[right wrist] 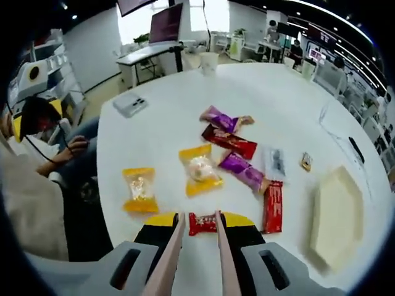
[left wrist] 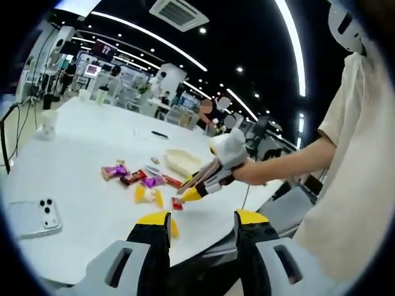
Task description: Place the target food into the container with the food tongs after gripping and lifting it, then release it inside without dropping or visibly crushing the food.
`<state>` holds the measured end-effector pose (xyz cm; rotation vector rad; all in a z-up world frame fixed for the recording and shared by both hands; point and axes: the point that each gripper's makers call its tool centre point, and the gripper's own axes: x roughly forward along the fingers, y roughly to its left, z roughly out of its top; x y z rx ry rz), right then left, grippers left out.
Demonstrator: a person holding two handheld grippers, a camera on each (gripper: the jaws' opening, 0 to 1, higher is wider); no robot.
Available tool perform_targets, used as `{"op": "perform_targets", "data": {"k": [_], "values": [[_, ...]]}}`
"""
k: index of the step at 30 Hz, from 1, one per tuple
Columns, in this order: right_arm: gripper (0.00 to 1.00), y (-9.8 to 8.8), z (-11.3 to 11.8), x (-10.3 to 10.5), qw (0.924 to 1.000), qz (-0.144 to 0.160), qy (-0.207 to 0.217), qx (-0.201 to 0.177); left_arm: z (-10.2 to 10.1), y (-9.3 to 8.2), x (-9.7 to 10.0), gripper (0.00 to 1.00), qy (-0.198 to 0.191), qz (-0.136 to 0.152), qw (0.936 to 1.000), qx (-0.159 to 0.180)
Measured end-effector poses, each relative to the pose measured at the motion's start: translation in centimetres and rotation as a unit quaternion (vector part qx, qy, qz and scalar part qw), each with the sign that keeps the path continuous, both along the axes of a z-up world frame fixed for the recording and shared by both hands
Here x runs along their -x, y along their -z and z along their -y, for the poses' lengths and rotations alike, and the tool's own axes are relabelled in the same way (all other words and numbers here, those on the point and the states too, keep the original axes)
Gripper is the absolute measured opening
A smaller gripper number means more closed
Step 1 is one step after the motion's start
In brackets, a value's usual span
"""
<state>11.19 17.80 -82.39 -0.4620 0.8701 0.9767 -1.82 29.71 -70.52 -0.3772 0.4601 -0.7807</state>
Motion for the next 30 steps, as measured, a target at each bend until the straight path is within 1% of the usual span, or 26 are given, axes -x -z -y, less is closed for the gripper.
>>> {"op": "perform_targets", "data": {"k": [2,5,7,11,13,15,17,19,21,23,30], "values": [[0.27,0.4,0.0,-0.1,1.0000,-0.002,0.004,-0.001,0.1,0.0,0.0,0.40,0.004,-0.003,1.0000,-0.004],[0.27,0.6,-0.2,-0.2,1.0000,-0.003,0.003,-0.001,0.0,-0.4,-0.5,0.40,0.007,0.001,0.9999,-0.011],[0.27,0.6,-0.4,-0.2,0.9998,0.006,-0.017,0.006,-0.2,-0.9,-0.7,0.40,0.010,0.006,0.9997,-0.022],[0.27,0.8,-0.3,-0.1,0.9989,0.013,-0.040,0.019,-0.3,-1.6,-0.6,0.40,0.012,0.014,0.9995,-0.027],[0.27,1.1,-0.2,0.0,0.9986,0.013,-0.045,0.023,-0.4,-1.5,-0.6,0.40,0.008,0.014,0.9994,-0.031],[0.26,1.5,0.1,-0.1,0.9986,0.012,-0.044,0.025,-0.7,-1.4,-0.4,0.40,-0.005,0.010,0.9996,-0.026],[0.26,1.8,0.3,-0.1,0.9987,0.009,-0.043,0.026,-0.7,-1.2,-0.2,0.40,-0.010,0.009,0.9996,-0.024],[0.26,2.0,0.5,0.0,0.9982,0.011,-0.050,0.031,-0.6,-1.1,0.0,0.40,-0.012,0.007,0.9996,-0.023],[0.26,1.9,0.5,-0.2,0.9984,0.008,-0.047,0.029,-0.3,-1.1,0.2,0.40,-0.012,0.005,0.9997,-0.022],[0.26,1.9,0.7,-0.4,0.9982,0.012,-0.047,0.034,-0.1,-1.0,0.4,0.40,-0.013,0.005,0.9997,-0.022],[0.25,2.0,0.8,-0.4,0.9981,0.018,-0.047,0.037,-0.3,-0.9,0.4,0.40,-0.023,0.005,0.9996,-0.015]]}}
